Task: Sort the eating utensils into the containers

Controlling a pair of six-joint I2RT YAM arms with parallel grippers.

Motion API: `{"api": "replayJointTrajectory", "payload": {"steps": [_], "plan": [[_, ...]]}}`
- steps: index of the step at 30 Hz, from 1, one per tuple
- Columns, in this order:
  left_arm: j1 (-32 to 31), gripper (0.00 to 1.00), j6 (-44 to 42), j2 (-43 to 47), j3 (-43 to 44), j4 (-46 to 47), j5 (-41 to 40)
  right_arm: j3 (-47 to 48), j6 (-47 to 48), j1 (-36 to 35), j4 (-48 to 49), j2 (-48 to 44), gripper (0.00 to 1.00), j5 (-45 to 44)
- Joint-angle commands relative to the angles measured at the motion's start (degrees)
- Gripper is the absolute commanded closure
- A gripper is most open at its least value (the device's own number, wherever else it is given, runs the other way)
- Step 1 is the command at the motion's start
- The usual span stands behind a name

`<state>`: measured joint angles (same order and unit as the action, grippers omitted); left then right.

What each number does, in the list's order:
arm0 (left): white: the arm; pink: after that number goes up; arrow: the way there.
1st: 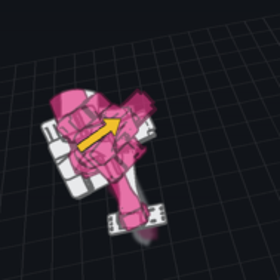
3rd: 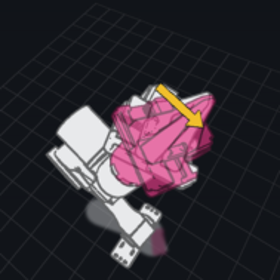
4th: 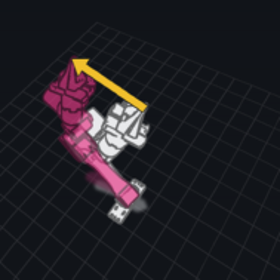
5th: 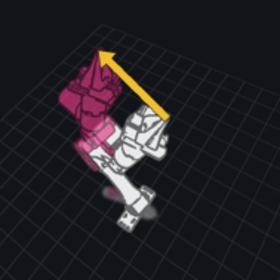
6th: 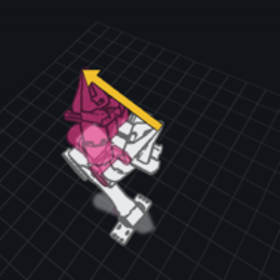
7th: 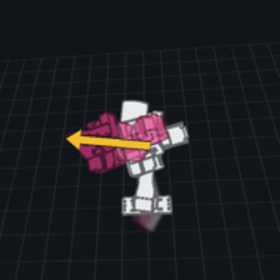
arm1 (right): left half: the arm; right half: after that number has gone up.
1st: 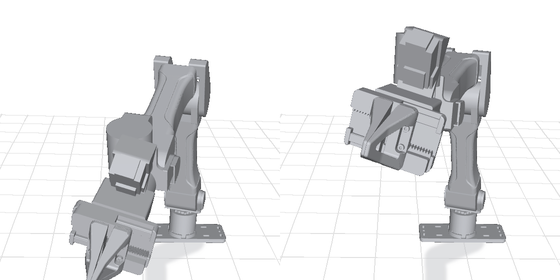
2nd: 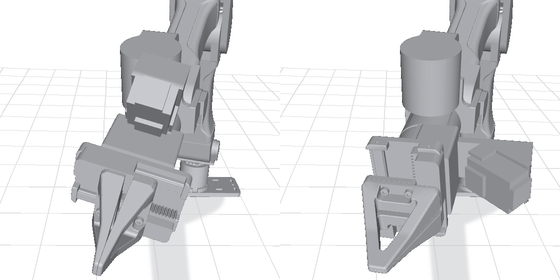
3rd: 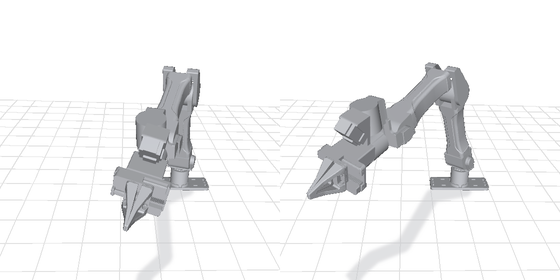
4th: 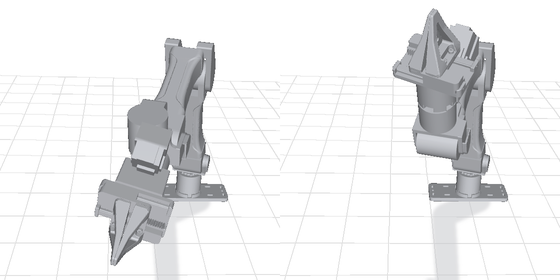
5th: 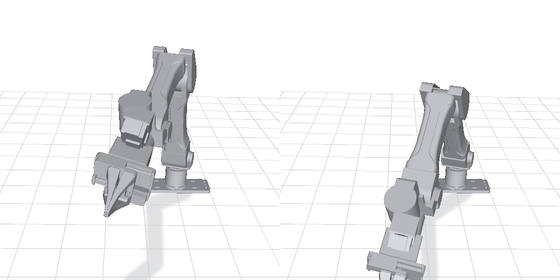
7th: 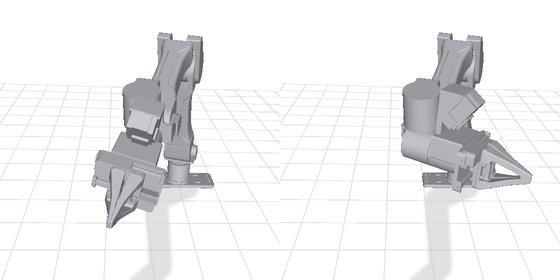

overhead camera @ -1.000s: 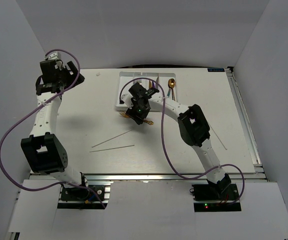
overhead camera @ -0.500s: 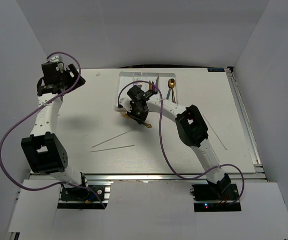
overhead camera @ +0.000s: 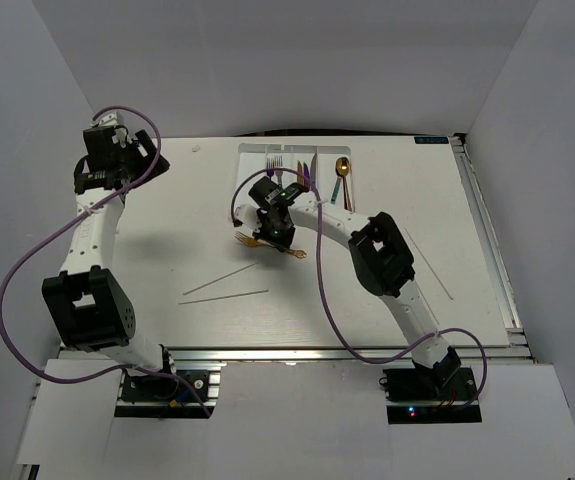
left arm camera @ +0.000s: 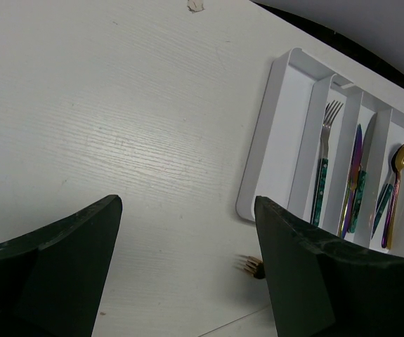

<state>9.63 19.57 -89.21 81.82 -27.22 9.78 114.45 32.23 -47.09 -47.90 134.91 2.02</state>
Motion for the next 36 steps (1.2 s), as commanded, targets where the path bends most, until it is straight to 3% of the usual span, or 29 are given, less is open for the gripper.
{"api": "replayJointTrajectory", "payload": {"steps": [1, 12, 18, 27, 30, 34, 35, 36], "plan": [[0.1, 0.13, -0.1, 3.8, -0.8, -0.5, -0.7, -2.4, -2.0, -0.8, -6.3, -3.7, 1.00, 4.0], [0.2, 0.14, 0.2, 3.4, -0.4, -0.6, -1.1, -3.2, -10.8, 2.5, 6.7, -13.7, 1.00, 9.8], [0.2, 0.14, 0.3, 2.9, 0.2, -0.6, -2.0, 2.8, -28.4, 10.0, 14.6, -12.5, 1.00, 11.4], [0.1, 0.08, 1.5, 1.5, 1.1, -0.7, -4.2, 4.5, -46.9, 13.8, 25.9, -9.6, 1.00, -0.2], [0.1, 0.07, 1.4, 1.7, 0.9, -0.8, -4.2, 6.3, -48.1, 13.8, 26.9, -7.7, 1.00, 1.3], [0.1, 0.06, 0.5, 1.8, 0.4, -0.8, -4.6, 6.6, -40.2, 13.4, 26.5, -7.1, 0.99, 8.1], [0.1, 0.06, 0.6, 1.8, 0.1, -0.7, -4.7, 5.1, -38.1, 13.2, 26.8, -7.3, 0.87, 8.5], [0.1, 0.06, 0.6, 1.7, -0.1, -0.7, -4.6, 4.6, -35.5, 12.6, 26.6, -7.4, 0.83, 9.0]]}}
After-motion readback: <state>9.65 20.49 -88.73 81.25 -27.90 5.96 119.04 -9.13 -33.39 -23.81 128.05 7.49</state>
